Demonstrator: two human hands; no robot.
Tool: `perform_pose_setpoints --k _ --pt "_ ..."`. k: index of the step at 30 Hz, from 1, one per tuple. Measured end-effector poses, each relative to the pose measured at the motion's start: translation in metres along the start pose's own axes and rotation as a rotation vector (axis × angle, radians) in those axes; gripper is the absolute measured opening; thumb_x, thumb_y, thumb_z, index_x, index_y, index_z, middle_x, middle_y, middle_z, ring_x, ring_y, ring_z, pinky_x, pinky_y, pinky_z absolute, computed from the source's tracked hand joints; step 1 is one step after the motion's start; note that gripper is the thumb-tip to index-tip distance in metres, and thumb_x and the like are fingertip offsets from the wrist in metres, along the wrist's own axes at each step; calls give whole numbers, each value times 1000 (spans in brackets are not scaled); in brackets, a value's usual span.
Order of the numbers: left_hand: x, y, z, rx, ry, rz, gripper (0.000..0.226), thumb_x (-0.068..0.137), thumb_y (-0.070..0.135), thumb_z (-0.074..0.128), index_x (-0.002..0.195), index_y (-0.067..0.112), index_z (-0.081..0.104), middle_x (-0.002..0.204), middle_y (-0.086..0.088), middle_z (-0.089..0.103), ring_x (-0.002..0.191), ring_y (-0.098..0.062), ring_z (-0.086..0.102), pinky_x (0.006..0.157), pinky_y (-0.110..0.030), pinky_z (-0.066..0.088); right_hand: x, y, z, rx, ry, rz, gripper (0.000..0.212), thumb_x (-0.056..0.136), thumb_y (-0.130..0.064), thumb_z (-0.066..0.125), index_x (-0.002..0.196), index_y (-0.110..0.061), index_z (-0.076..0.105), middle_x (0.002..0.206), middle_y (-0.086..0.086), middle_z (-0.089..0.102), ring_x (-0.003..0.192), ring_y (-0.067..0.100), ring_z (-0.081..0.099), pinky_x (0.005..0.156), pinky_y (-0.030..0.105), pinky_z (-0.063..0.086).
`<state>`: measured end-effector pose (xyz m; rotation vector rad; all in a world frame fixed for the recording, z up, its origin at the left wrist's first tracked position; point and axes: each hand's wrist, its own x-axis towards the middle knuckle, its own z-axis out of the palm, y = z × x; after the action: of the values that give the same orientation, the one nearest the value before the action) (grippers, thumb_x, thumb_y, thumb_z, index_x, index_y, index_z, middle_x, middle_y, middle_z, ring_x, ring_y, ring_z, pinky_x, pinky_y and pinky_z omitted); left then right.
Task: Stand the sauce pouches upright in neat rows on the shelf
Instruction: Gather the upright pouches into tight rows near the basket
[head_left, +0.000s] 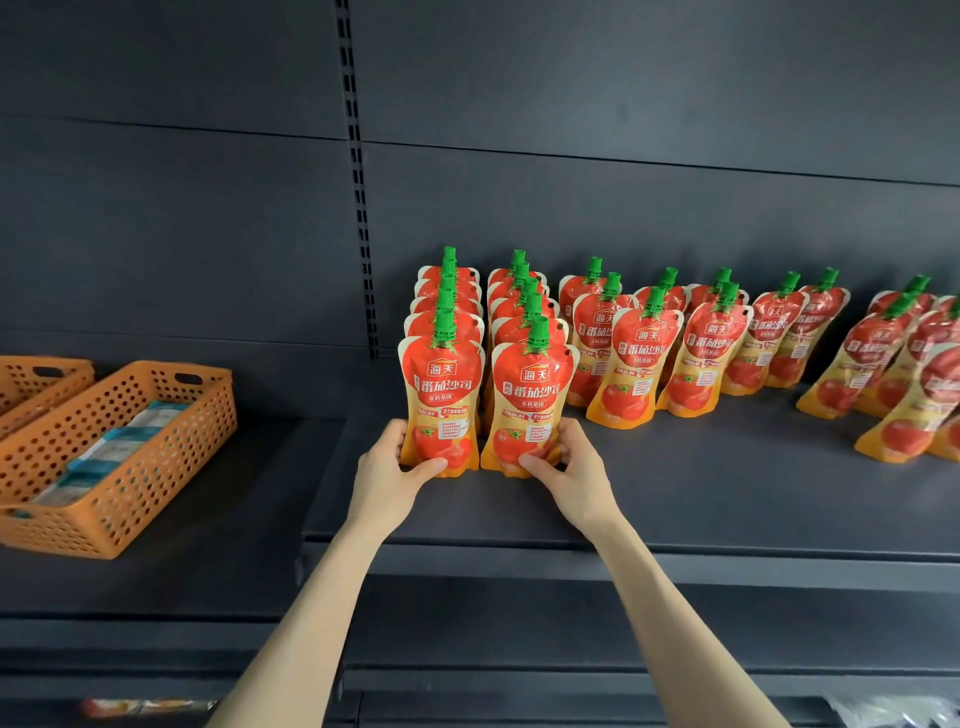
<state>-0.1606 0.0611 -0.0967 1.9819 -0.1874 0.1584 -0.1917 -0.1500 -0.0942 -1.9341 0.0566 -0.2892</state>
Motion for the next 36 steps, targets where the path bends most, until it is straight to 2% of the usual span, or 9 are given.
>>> perform_pose_setpoints --k 7,14,17,21,28,36 --pt "0 0 0 3 1 -2 37 79 23 73 108 19 50 102 9 60 88 -5 57 68 -10 42 0 -1 0 -18 3 7 42 84 -21 68 121 -15 47 115 -6 59 102 6 55 74 7 41" --pt "0 0 0 -13 0 1 36 79 22 73 107 19 50 102 8 61 89 -6 58 69 -12 44 -1 -3 -1 -15 -1 6 38 85 -18 67 118 -15 48 111 -8 59 92 -3 55 68 2 43" --pt "0 0 0 -6 2 3 37 79 23 73 107 18 50 102 9 61 89 -7 58 74 -17 48 -1 -3 -1 -16 -2 5 38 85 -18 67 118 -15 47 112 -8 58 95 0 55 70 3 42" --pt "0 0 0 3 4 2 40 79 23 73 111 15 51 103 7 61 90 -9 59 71 -14 45 -1 -4 -1 -25 1 7 39 85 -19 67 118 -15 47 111 -8 58 98 3 54 70 5 42" --pt "-2 4 -1 12 -2 -7 36 79 23 73 105 20 48 99 11 59 81 4 55 64 -8 40 -2 -4 -1 -30 7 7 42 85 -20 67 121 -13 47 116 -5 59 103 8 55 75 7 40" --pt "-6 6 -1 -16 13 -32 49 77 24 75 116 18 47 104 12 56 87 1 54 67 -8 39 -5 -9 -1 -37 3 33 48 83 -22 70 124 -15 45 118 -5 58 105 8 55 85 16 41"
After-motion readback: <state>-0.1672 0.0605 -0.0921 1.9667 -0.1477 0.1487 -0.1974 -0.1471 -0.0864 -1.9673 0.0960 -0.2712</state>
